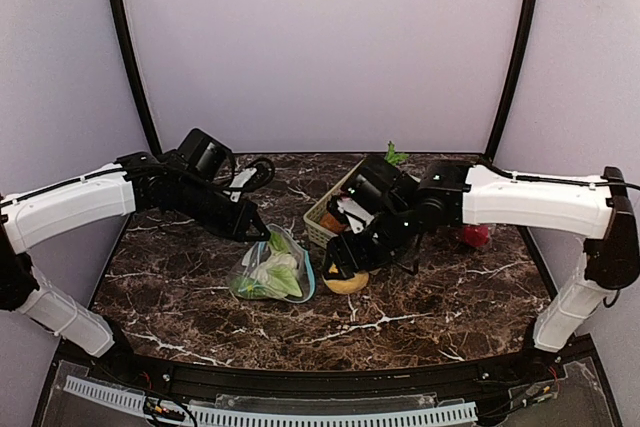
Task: Place the food in the zip-top bag and seal the zipper
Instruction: Pick up the fake vegetable from the center of the board, then place the fake vegetable in the zipper food storage bag.
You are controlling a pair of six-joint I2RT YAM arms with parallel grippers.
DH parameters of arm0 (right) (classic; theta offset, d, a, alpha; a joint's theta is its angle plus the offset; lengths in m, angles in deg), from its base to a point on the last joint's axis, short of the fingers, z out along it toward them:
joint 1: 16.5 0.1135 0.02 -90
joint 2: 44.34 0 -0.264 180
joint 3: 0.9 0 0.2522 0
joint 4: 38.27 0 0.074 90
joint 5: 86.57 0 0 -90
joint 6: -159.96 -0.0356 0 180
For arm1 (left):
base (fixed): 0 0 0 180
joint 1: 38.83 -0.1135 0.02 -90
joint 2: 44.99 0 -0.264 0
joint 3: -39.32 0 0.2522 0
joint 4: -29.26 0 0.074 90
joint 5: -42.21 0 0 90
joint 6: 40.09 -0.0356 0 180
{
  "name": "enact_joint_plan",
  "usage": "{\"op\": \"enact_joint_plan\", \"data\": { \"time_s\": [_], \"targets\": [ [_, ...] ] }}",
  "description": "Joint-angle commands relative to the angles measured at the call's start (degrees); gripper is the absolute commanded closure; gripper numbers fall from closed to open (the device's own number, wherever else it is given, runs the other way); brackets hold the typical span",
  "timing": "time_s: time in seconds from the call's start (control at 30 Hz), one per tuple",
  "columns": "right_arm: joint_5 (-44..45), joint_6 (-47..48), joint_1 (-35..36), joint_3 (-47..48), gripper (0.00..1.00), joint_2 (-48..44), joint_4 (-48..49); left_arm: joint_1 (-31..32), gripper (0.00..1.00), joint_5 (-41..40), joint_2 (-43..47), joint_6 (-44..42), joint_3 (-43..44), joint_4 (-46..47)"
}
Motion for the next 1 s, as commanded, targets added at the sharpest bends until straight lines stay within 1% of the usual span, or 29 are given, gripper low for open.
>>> {"op": "enact_joint_plan", "data": {
  "time_s": [0.0, 0.17, 0.27, 0.4, 0.5, 0.7, 0.8, 0.97],
  "targets": [
    [-1.9, -0.4, 3.0, 1.6, 0.51, -3.5, 8.4, -0.7, 0.99, 5.1, -1.1, -5.6, 2.0, -1.3],
    [2.2, -1.1, 7.4, 5.6, 0.52, -2.8, 14.3, -1.3, 0.99, 8.9, -1.7, -12.7, 2.6, -2.3],
    [4.9, -1.5, 10.1, 6.8, 0.52, -1.7, 18.3, -2.0, 0.99, 10.1, -2.3, -15.2, 2.7, -2.9],
    [10.7, -4.3, 10.4, 5.8, 0.54, -1.4, 18.1, -3.0, 0.99, 10.7, -2.4, -17.9, 1.4, -1.8],
    [12.9, -2.6, 10.3, 5.5, 0.54, -1.8, 18.3, -3.6, 0.99, 10.8, -1.3, -19.0, 0.0, 0.6],
    [11.9, 1.1, 10.2, 8.1, 0.52, 1.3, 20.1, -4.1, 0.99, 11.0, 0.0, -18.8, -1.6, 3.5],
    [11.5, 1.3, 10.0, 10.3, 0.53, 3.7, 20.6, -4.2, 0.99, 10.5, 0.4, -18.8, -2.1, 4.1],
    [8.8, 0.1, 9.4, 11.4, 0.53, 7.9, 22.4, -4.6, 0.99, 9.6, 1.1, -19.4, -2.8, 4.1]
  ]
}}
